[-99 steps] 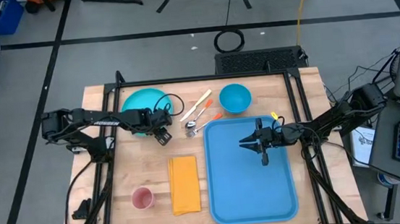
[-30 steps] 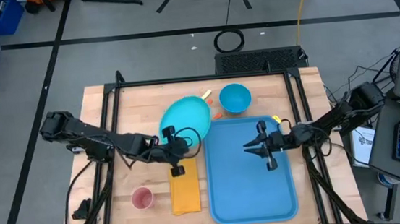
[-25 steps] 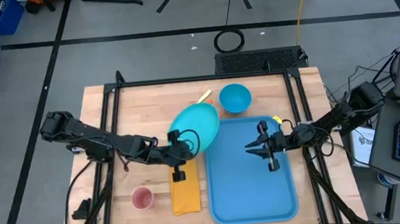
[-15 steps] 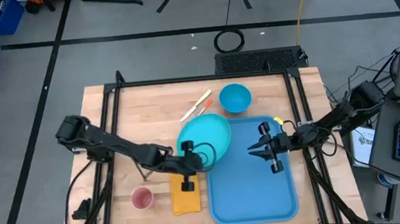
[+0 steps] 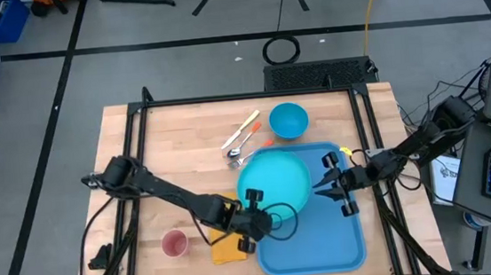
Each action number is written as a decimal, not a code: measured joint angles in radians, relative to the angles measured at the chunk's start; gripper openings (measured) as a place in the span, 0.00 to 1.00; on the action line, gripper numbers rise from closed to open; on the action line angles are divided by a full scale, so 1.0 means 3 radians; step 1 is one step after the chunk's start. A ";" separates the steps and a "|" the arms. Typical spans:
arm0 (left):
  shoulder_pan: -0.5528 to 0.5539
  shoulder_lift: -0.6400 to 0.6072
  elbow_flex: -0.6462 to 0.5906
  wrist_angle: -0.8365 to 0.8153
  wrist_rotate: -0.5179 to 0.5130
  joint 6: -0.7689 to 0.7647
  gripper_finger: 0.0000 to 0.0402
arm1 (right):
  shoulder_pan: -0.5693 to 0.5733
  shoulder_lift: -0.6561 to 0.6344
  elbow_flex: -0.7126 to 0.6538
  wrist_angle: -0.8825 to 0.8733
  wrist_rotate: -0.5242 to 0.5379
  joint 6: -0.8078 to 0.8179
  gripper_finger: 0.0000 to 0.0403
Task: Set up tray
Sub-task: Put the light blue plate on the blue tray
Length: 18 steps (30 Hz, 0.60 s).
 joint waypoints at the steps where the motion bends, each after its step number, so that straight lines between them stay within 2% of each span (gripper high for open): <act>1: -0.0006 0.0021 0.0017 0.0013 0.0047 0.0054 0.01 | 0.0010 -0.0014 0.0000 -0.0005 0.0001 -0.0009 0.15; 13: 0.0032 0.0187 0.0022 0.0384 0.0388 0.0393 0.01 | 0.0021 -0.0058 0.0000 -0.0055 0.0004 -0.0044 0.15; 18: 0.0047 0.0215 0.0021 0.0487 0.0379 0.0483 0.01 | 0.0021 -0.0058 0.0000 -0.0072 0.0006 -0.0044 0.15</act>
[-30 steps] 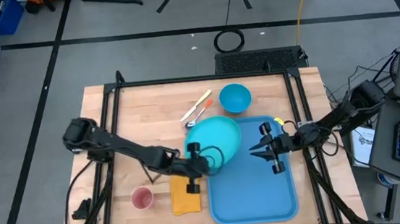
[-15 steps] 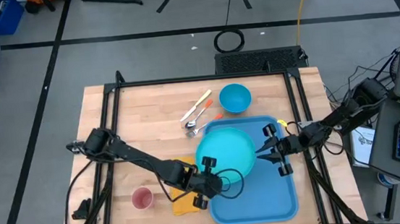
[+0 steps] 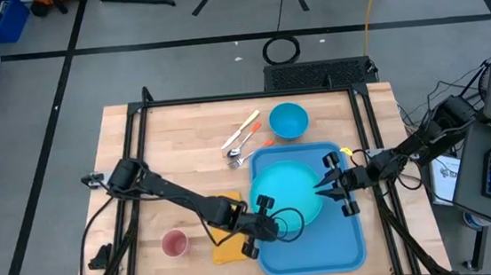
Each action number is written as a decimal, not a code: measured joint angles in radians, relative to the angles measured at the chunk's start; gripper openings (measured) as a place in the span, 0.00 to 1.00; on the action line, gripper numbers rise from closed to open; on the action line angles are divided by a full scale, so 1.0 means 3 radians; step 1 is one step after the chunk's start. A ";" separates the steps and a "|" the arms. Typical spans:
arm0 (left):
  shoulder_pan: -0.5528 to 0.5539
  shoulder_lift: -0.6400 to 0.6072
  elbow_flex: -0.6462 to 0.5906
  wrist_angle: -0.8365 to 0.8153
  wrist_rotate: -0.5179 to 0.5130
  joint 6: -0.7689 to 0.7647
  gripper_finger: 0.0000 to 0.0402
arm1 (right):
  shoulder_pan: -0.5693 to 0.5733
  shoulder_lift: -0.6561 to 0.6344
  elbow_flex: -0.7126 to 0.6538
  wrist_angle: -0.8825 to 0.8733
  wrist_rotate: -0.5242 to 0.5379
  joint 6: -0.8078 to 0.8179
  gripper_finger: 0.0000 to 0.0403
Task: Set up tray
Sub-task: Put the light blue plate on the blue tray
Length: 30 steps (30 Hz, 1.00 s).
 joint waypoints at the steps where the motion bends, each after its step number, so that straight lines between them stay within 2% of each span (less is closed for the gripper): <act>1: 0.0003 0.0002 0.0000 0.0032 0.0030 0.0040 0.01 | 0.0000 0.0000 0.0000 -0.0003 0.0001 0.0001 0.15; 5: 0.0032 0.0065 0.0000 0.0284 0.0341 0.0107 0.01 | 0.0000 0.0000 0.0000 -0.0005 0.0003 0.0001 0.15; 19: 0.0195 0.0231 0.0000 0.0422 0.0655 0.0186 0.01 | -0.0001 0.0001 -0.0001 -0.0060 0.0008 0.0001 0.15; 30: 0.0285 0.0367 0.0000 0.0603 0.1064 0.0151 0.01 | -0.0009 0.0000 -0.0001 -0.0082 0.0010 0.0001 0.15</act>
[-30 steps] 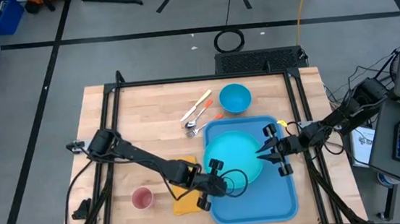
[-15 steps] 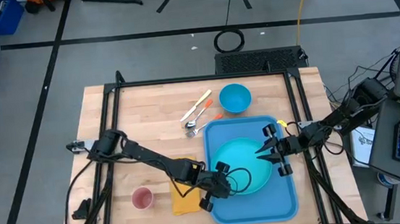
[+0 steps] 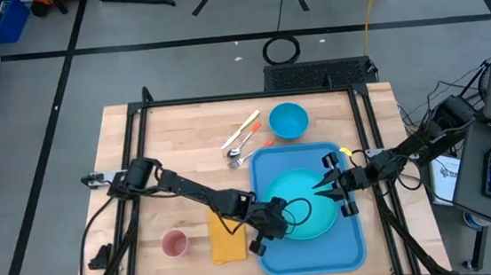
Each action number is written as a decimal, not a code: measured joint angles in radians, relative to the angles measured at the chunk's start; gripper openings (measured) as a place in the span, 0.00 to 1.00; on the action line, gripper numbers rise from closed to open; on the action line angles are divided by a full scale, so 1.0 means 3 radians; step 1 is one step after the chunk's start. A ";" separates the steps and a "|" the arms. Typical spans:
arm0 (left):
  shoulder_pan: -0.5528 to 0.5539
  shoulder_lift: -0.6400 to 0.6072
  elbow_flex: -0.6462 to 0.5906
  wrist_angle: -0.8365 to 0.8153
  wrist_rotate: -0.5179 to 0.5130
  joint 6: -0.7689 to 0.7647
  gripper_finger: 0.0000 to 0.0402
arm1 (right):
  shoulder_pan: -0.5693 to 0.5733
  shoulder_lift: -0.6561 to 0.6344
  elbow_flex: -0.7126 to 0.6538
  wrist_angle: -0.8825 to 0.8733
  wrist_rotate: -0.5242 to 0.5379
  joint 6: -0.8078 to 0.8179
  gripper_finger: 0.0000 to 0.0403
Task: Set up tray
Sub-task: Put the light blue plate on the blue tray
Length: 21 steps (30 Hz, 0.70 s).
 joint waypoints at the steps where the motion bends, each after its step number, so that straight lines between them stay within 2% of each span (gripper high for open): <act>1: 0.0000 0.0005 -0.0003 -0.0004 0.0034 -0.0005 0.01 | 0.0000 0.0000 0.0000 -0.0010 0.0002 0.0000 0.15; 21: 0.0067 0.0040 -0.0003 0.0229 0.0161 -0.0021 0.04 | 0.0000 0.0000 0.0000 -0.0051 0.0012 0.0000 0.15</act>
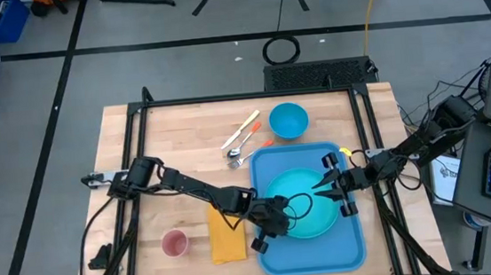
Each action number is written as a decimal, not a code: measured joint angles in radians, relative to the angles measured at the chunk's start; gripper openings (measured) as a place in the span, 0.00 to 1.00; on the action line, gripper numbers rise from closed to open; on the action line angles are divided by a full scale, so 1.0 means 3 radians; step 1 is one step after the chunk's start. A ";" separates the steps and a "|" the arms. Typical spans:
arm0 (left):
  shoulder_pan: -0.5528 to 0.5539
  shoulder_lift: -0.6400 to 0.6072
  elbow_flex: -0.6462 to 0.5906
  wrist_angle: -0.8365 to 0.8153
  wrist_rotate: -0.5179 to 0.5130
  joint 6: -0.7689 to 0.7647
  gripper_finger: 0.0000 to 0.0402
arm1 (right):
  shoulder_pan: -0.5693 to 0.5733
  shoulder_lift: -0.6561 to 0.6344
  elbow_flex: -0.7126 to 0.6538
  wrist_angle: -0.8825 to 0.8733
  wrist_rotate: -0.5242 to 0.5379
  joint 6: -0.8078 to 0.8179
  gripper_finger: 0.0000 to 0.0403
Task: Set up tray
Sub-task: Put the light blue plate on the blue tray
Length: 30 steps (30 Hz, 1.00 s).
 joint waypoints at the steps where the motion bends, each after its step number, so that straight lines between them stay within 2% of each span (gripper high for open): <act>1: -0.0006 0.0000 0.0000 -0.0003 -0.0012 0.0000 0.04 | 0.0000 0.0000 0.0000 -0.0002 0.0000 0.0000 0.15; 16: -0.0009 0.0000 -0.0001 0.0023 -0.0078 -0.0088 0.06 | 0.0000 0.0000 0.0000 -0.0022 0.0000 0.0001 0.15; 30: -0.0002 0.0000 -0.0003 0.0118 -0.0032 -0.0232 0.31 | 0.0000 0.0000 0.0000 -0.0024 0.0000 0.0001 0.15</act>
